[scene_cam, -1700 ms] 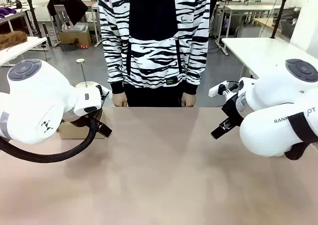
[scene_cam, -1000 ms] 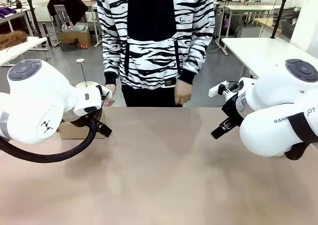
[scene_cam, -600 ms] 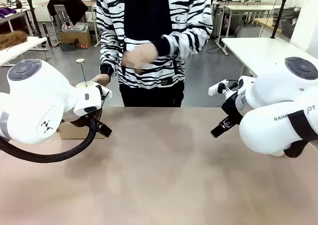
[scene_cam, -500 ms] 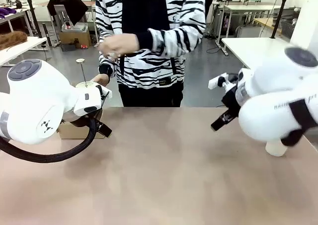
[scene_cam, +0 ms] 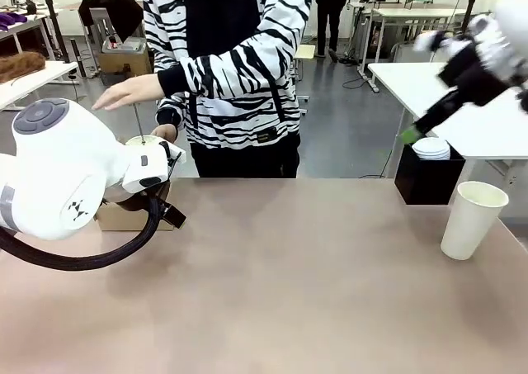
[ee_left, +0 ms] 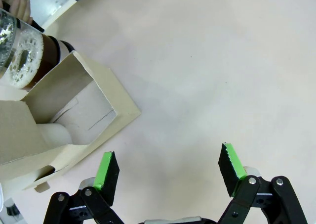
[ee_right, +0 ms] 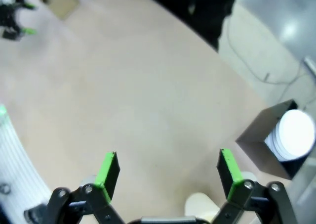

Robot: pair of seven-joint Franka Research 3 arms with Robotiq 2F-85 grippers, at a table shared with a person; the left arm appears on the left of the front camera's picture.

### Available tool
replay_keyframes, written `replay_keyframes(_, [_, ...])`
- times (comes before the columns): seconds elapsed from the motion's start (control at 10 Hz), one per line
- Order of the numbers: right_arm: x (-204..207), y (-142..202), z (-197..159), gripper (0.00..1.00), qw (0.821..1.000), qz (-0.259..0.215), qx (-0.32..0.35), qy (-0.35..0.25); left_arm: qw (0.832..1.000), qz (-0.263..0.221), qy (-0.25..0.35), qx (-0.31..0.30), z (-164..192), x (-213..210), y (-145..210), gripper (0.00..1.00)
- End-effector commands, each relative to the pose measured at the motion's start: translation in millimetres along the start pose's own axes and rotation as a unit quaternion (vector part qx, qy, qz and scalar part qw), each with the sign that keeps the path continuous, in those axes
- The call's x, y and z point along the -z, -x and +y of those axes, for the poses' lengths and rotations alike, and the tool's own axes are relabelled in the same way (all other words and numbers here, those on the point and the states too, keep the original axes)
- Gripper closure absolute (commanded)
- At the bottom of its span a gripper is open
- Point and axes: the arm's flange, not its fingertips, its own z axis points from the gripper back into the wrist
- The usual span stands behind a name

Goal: Pour a drink into a cup and package it in a carrier.
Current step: Pick up the 600 ml Paper Cup and place it in the middle top area of the table.

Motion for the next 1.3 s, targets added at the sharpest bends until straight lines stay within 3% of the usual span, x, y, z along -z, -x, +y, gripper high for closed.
replay_keyframes(0.0, [-10.0, 32.9, -68.6, 0.00, 0.995, -0.010, -0.026, -0.096, 1.000, 0.000, 0.000, 0.000, 0.0, -0.1, 0.1, 0.00])
replay_keyframes(0.3, [-9.5, 90.5, -118.5, 0.00, 0.980, -0.080, -0.089, -0.161, 1.000, 0.000, 0.000, 0.000, 0.0, -0.1, 0.1, 0.00])
replay_keyframes(0.4, [-0.5, 90.8, -118.0, 0.00, 0.985, -0.071, -0.075, -0.138, 1.000, 0.000, 0.000, 0.000, 0.0, -0.1, 0.1, 0.00])
replay_keyframes(0.5, [-23.2, 95.7, -98.2, 0.00, 0.985, -0.072, -0.073, -0.138, 1.000, 0.000, 0.000, 0.000, 0.0, -0.1, 0.1, 0.00])
replay_keyframes(0.9, [-14.8, 99.5, -106.4, 0.00, 0.985, -0.068, -0.081, -0.139, 1.000, 0.000, 0.000, 0.000, 0.0, -0.1, 0.1, 0.00])
replay_keyframes(1.0, [-19.4, 114.9, -135.8, 0.00, 0.980, -0.097, -0.064, -0.164, 1.000, 0.000, 0.000, 0.000, 0.0, -0.1, 0.1, 0.00])
replay_keyframes(1.2, [-37.1, 172.7, -181.5, 0.00, 0.957, -0.205, -0.060, -0.194, 1.000, 0.000, 0.000, 0.000, 0.0, -0.1, 0.1, 0.00])
